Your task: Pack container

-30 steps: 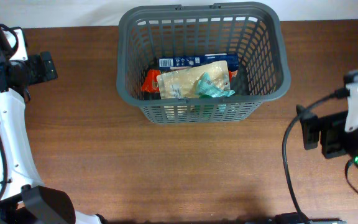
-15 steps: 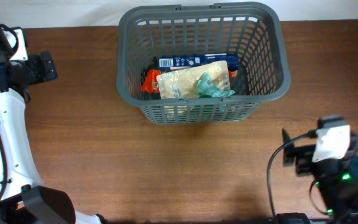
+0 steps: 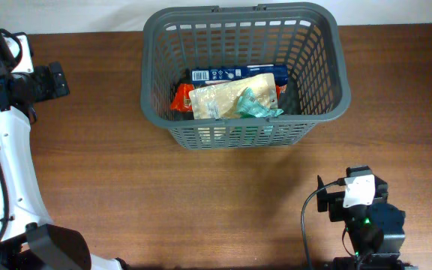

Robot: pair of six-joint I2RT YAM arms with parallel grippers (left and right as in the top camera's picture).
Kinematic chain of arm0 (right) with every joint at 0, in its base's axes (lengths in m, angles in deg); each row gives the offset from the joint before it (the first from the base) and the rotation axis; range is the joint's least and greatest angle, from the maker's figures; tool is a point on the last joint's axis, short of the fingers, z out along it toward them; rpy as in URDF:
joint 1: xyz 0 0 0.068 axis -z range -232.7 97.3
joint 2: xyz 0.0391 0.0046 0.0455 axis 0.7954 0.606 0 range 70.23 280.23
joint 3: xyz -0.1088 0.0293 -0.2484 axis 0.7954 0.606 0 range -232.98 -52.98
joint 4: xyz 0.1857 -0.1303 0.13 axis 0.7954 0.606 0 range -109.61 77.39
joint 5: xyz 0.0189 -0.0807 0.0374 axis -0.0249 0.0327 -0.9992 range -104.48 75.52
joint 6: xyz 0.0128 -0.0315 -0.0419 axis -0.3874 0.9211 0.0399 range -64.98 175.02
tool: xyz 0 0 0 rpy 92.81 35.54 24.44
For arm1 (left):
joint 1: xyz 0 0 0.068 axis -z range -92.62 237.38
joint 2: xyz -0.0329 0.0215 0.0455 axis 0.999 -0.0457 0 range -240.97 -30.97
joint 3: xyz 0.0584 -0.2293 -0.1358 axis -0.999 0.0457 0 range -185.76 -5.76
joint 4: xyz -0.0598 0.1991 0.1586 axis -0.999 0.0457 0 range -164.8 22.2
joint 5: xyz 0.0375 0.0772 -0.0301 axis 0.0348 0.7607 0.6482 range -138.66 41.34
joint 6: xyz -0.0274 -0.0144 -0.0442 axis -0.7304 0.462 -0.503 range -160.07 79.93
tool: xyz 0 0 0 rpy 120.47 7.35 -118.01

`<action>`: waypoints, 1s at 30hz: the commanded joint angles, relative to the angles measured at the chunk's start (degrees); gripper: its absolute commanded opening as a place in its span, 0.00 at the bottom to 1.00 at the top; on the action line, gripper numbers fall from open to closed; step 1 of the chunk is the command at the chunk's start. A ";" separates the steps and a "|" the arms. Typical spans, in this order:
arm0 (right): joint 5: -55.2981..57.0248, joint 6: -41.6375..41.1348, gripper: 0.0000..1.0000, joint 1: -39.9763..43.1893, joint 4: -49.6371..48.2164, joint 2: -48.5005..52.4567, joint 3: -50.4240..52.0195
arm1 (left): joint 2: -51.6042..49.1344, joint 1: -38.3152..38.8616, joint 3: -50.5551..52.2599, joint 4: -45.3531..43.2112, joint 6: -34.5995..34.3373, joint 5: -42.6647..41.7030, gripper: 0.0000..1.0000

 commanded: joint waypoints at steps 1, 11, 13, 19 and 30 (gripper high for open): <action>0.07 -0.31 0.99 0.52 -0.61 -3.06 2.91 | -0.20 -0.33 0.44 0.09 -0.74 -0.63 0.99; 0.11 -0.28 0.99 0.52 -1.38 -10.40 8.41 | -0.20 -0.33 0.44 0.09 -0.74 -0.63 0.99; 0.07 -0.28 0.99 0.52 -1.46 -10.40 8.41 | -0.20 -0.33 0.44 0.09 -0.74 -0.63 0.99; 0.07 -0.28 0.99 0.52 -1.46 -10.40 8.41 | -0.20 -0.33 0.44 0.09 -0.76 -0.63 0.99; 0.07 -0.28 0.99 0.52 -1.44 -10.40 8.41 | -0.20 -0.33 0.44 0.09 -0.76 -0.63 0.99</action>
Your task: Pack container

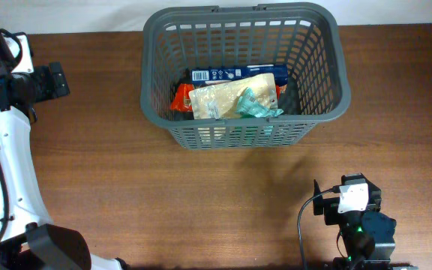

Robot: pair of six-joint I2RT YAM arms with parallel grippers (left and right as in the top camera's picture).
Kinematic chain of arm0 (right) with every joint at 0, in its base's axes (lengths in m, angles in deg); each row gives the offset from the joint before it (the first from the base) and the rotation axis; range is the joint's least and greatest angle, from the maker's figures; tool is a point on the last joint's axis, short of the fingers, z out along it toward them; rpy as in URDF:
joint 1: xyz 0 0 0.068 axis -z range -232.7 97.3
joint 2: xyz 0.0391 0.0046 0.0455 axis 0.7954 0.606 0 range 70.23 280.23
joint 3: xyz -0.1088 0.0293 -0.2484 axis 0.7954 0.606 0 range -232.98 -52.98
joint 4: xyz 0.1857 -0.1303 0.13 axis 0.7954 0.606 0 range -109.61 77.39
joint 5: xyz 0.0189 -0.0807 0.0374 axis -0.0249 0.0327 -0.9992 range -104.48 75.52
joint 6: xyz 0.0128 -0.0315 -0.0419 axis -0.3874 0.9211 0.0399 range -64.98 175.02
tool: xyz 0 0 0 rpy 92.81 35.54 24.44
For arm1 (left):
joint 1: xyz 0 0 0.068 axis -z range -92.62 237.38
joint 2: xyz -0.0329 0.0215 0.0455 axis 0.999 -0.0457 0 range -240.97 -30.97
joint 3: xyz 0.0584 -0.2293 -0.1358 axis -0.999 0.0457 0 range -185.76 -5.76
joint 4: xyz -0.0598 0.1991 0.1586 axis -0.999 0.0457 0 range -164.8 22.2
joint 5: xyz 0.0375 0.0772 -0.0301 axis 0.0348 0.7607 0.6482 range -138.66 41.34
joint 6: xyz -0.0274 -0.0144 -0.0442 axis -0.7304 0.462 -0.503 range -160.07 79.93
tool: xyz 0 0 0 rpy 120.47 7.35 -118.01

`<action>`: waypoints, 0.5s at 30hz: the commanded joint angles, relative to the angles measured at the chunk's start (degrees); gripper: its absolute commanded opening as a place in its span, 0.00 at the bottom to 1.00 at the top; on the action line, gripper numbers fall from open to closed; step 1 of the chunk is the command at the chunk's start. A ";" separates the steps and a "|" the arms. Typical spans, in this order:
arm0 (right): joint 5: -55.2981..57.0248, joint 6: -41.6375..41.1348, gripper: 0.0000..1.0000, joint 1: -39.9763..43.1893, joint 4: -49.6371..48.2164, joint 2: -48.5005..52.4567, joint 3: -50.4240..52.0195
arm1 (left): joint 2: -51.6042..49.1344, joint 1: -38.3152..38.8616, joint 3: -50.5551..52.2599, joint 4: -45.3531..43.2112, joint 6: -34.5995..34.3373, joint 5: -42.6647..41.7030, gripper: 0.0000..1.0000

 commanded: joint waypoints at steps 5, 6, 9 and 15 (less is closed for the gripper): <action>0.07 -0.28 0.99 0.48 -0.20 -0.72 0.42 | -0.20 -0.33 0.44 0.09 -0.72 -0.63 0.99; 0.07 -0.28 0.99 0.48 -0.20 -0.72 0.42 | -0.20 -0.33 0.44 0.09 -0.72 -0.63 0.99; 0.07 -0.28 0.99 0.48 -0.20 -0.72 0.42 | -0.20 -0.33 0.44 0.09 -0.74 -0.63 0.99; 0.07 -0.28 0.99 0.48 -0.20 -0.72 0.42 | 0.13 -0.31 0.48 0.09 -0.72 -0.63 0.99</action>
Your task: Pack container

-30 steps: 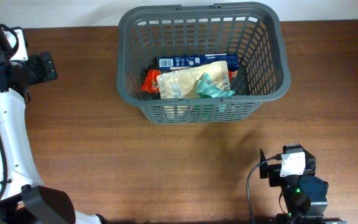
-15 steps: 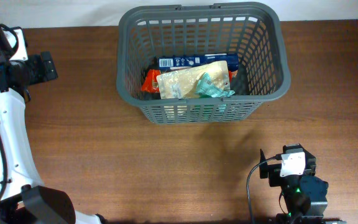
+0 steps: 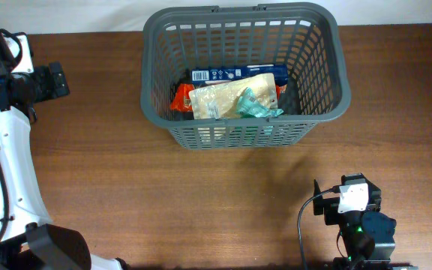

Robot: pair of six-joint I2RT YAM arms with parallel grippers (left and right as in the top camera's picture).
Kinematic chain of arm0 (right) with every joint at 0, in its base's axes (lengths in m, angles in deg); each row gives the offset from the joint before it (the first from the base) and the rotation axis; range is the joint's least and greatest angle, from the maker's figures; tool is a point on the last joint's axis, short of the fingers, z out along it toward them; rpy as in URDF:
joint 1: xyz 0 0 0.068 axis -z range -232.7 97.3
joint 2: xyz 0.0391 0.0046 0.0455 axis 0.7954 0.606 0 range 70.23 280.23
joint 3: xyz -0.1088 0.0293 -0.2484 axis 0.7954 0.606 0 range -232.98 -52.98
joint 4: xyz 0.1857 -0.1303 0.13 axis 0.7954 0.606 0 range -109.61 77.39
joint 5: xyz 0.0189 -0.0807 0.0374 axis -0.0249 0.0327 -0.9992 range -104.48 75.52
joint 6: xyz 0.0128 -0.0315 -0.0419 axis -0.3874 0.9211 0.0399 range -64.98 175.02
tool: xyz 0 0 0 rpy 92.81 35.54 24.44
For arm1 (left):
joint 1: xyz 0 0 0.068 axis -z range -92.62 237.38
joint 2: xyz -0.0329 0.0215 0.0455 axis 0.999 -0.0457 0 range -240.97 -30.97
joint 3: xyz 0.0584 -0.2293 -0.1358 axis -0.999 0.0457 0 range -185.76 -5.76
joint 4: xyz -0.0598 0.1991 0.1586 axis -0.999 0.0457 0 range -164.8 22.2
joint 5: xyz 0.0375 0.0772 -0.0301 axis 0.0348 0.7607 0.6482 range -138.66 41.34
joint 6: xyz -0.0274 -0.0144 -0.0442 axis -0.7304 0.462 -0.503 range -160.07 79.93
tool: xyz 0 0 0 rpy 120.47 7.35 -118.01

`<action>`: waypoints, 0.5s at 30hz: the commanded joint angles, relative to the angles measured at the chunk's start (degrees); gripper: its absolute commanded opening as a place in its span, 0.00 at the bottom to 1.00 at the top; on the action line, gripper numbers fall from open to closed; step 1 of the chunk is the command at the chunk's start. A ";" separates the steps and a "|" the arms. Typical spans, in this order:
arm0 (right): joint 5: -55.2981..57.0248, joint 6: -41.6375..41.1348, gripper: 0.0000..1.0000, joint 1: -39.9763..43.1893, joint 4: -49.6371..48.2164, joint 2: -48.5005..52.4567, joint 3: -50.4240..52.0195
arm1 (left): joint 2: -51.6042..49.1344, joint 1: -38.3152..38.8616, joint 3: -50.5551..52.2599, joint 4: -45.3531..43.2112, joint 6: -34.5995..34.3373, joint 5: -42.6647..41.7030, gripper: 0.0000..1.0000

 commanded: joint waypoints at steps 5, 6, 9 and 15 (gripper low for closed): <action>0.07 -0.31 0.99 0.48 -0.20 -0.72 0.42 | 5.33 2.75 0.96 0.26 -0.72 -0.63 0.99; 0.07 -0.28 0.98 0.48 -0.20 -0.72 0.42 | 7.21 4.24 1.55 0.28 -0.72 -0.61 0.99; 0.07 -0.28 0.99 0.48 -0.20 -0.72 0.42 | 13.29 10.12 5.16 -0.09 -0.72 -0.63 0.99; 0.07 -0.28 0.99 0.48 -0.20 -0.72 0.42 | 28.94 22.27 23.76 -1.86 -0.72 -0.63 0.99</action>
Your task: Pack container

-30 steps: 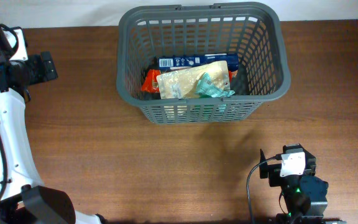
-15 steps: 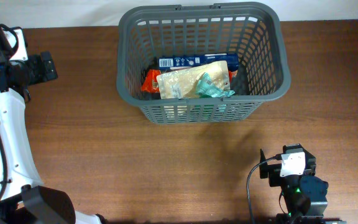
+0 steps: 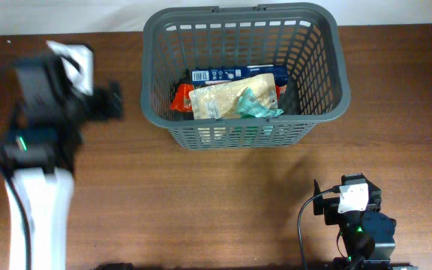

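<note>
The grey plastic basket (image 3: 343,90) stands at the back middle of the table. Inside it lie a blue packet (image 3: 231,73), a red packet (image 3: 180,96), a pale yellow bag (image 3: 220,101) and a teal packet (image 3: 259,106). My left arm is motion-blurred at the left. Its gripper (image 3: 109,103) sits a little left of the basket, and its jaws cannot be made out. My right gripper (image 3: 319,208) is folded at the front right, far from the basket, with its fingers too small to read. Neither gripper shows anything held.
The brown wooden table (image 3: 163,195) carries only the basket. A white wall strip runs along the far edge. The right arm's cable loops near the front edge.
My left arm has moved from the far left edge to the right, toward the basket, and now shows blurred. The right arm and the basket's contents have not changed.
At first my left arm rested at the far left and my right arm sat at the front right. The right arm then drew slightly lower and stayed there. The basket's packets stayed the same, and now the left arm has swung nearer the basket.
</note>
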Robot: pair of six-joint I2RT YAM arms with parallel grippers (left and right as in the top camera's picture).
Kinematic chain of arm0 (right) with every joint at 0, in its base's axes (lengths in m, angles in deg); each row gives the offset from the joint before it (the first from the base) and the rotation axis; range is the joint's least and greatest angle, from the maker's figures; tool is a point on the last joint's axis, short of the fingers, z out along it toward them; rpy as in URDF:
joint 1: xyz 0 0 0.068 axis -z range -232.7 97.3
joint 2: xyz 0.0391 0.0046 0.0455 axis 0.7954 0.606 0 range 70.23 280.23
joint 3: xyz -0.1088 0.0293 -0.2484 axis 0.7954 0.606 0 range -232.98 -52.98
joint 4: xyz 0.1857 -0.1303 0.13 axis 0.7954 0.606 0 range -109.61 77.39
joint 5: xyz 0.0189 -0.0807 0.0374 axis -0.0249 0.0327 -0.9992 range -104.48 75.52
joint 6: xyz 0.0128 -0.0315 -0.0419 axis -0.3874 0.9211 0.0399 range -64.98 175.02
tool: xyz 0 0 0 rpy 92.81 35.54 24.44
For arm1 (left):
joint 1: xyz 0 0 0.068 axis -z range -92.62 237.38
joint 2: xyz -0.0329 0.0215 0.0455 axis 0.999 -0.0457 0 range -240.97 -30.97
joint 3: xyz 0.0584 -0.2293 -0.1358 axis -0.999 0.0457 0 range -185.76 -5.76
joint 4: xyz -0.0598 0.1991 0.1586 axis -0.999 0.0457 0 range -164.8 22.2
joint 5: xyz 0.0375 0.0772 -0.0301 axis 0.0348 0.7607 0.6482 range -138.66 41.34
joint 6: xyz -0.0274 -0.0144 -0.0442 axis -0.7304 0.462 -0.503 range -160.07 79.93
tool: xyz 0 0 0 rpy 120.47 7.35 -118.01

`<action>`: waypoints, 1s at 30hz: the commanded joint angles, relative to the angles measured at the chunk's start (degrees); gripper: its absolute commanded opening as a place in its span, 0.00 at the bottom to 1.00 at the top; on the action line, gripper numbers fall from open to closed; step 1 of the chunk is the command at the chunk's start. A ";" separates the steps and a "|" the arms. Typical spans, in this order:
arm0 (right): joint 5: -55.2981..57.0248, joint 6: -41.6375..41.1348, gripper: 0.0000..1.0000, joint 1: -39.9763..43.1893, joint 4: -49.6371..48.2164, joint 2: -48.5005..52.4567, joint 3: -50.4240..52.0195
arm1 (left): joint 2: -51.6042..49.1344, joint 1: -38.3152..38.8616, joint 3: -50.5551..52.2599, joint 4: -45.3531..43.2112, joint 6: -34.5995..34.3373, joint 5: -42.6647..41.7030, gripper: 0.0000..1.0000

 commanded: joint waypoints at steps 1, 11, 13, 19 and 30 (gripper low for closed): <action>0.07 -0.33 0.99 0.48 -0.13 -0.72 0.42 | 9.79 4.72 13.49 -4.02 -0.72 0.00 0.99; 0.07 -0.35 0.99 0.48 -0.13 -0.72 0.42 | 41.03 5.77 56.59 -52.28 -0.72 -1.27 0.99; 0.07 -0.33 0.99 0.48 -0.13 -0.70 0.42 | 45.20 5.77 60.85 -58.10 -0.72 -1.27 0.99; 0.07 -0.33 0.99 0.48 -0.13 -0.72 0.42 | 55.47 5.79 68.94 -61.37 -0.72 -1.27 0.99; 0.07 -0.33 0.99 0.48 -0.13 -0.72 0.42 | 67.76 5.77 80.41 -61.42 -0.72 -1.25 0.99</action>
